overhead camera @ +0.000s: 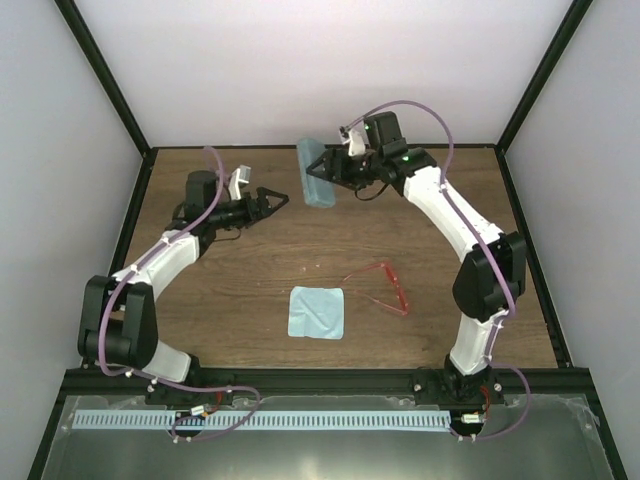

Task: Organize the sunglasses
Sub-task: Open the sunglasses case.

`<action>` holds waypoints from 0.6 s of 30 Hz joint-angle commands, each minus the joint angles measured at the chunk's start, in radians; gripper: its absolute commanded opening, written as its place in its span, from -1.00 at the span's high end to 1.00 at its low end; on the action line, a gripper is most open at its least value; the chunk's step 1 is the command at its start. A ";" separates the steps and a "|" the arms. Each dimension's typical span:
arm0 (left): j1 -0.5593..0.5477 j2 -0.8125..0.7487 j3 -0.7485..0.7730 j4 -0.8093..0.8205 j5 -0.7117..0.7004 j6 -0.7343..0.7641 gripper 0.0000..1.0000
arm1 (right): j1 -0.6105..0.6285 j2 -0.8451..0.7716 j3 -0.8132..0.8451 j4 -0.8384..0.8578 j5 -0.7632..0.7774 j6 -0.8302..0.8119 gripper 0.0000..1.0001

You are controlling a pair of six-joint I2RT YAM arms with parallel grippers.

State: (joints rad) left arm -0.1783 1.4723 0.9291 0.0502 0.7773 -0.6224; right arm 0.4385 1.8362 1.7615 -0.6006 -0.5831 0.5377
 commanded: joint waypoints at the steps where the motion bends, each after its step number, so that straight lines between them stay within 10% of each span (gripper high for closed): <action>1: -0.050 0.039 0.043 0.180 0.155 -0.123 -1.00 | 0.033 -0.033 -0.046 0.101 -0.176 0.078 -0.20; 18: -0.091 0.035 0.067 0.060 0.099 0.001 -1.00 | 0.003 -0.050 -0.121 0.099 -0.186 0.054 -0.20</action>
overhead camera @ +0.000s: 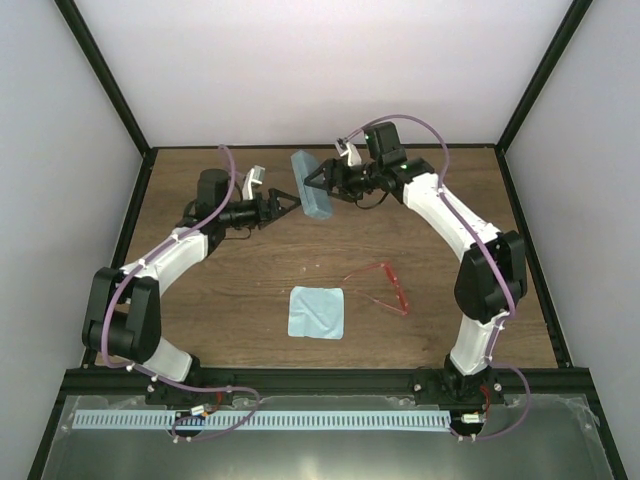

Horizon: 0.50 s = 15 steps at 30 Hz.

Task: Organize the sunglasses
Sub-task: Open the sunglasses case.

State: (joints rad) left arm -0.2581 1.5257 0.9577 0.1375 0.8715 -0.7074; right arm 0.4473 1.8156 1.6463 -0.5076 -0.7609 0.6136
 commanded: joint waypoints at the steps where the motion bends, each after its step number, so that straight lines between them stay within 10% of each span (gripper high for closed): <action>1: -0.009 -0.015 0.037 -0.046 -0.014 0.107 -1.00 | -0.008 -0.030 -0.009 0.008 -0.006 -0.024 -0.20; 15: 0.010 0.006 0.069 -0.048 0.030 0.109 -1.00 | -0.019 -0.007 -0.017 0.027 0.004 -0.015 -0.20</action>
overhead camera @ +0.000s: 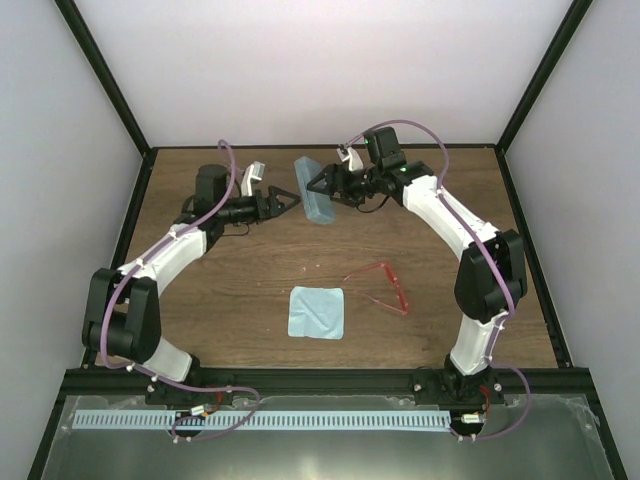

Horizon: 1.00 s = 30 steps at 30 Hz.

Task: Organize the sunglasses
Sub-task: Open the sunglasses case.

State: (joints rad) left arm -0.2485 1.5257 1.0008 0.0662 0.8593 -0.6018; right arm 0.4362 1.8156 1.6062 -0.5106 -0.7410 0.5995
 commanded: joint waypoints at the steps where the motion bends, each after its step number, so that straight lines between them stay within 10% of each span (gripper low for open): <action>1: -0.005 0.009 0.027 0.033 0.050 -0.002 -1.00 | -0.006 -0.007 0.022 0.034 -0.020 0.001 -0.20; 30: -0.047 0.207 0.014 -0.032 -0.154 -0.008 -1.00 | -0.006 -0.060 0.000 0.033 -0.147 -0.018 -0.14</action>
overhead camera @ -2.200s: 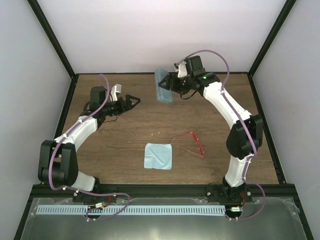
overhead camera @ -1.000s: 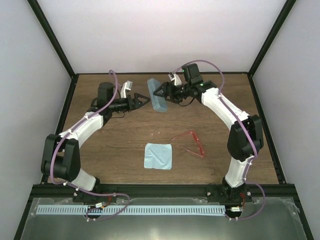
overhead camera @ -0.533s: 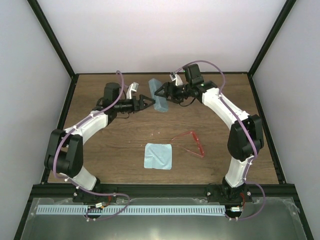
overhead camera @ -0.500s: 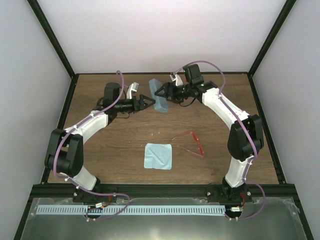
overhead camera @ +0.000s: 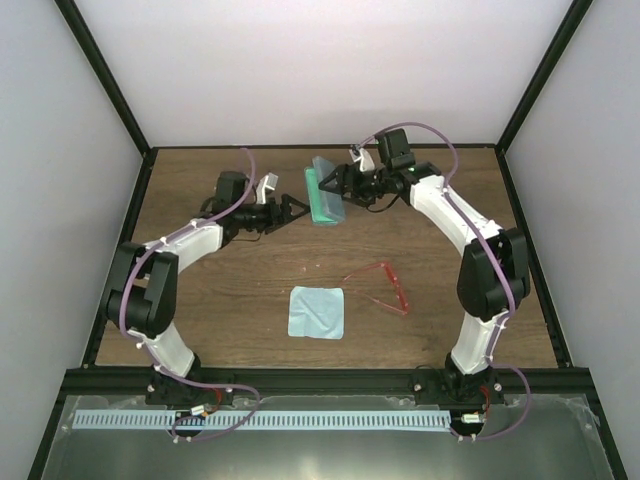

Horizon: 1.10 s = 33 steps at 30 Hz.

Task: Organize the sunglasses
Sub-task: Open the sunglasses case, then place the sunglasses case at the center of the board.

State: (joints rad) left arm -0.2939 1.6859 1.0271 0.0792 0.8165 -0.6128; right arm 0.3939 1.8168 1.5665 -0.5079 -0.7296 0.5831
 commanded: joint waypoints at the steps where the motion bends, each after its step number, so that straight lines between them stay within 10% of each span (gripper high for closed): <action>1: -0.002 0.036 -0.007 -0.043 -0.110 0.000 -1.00 | 0.035 -0.059 0.041 0.015 -0.136 -0.012 -0.14; 27: 0.166 -0.078 -0.030 -0.377 -0.243 0.276 -1.00 | 0.018 0.281 0.000 0.017 -0.285 -0.171 -0.32; 33: 0.153 0.004 0.059 -0.413 -0.252 0.355 -1.00 | 0.007 0.355 0.036 -0.031 -0.236 -0.191 -0.71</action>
State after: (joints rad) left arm -0.1299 1.6508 1.0069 -0.2958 0.5682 -0.3473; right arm 0.4103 2.1628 1.5379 -0.5056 -0.9749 0.4248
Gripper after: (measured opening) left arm 0.999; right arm 0.791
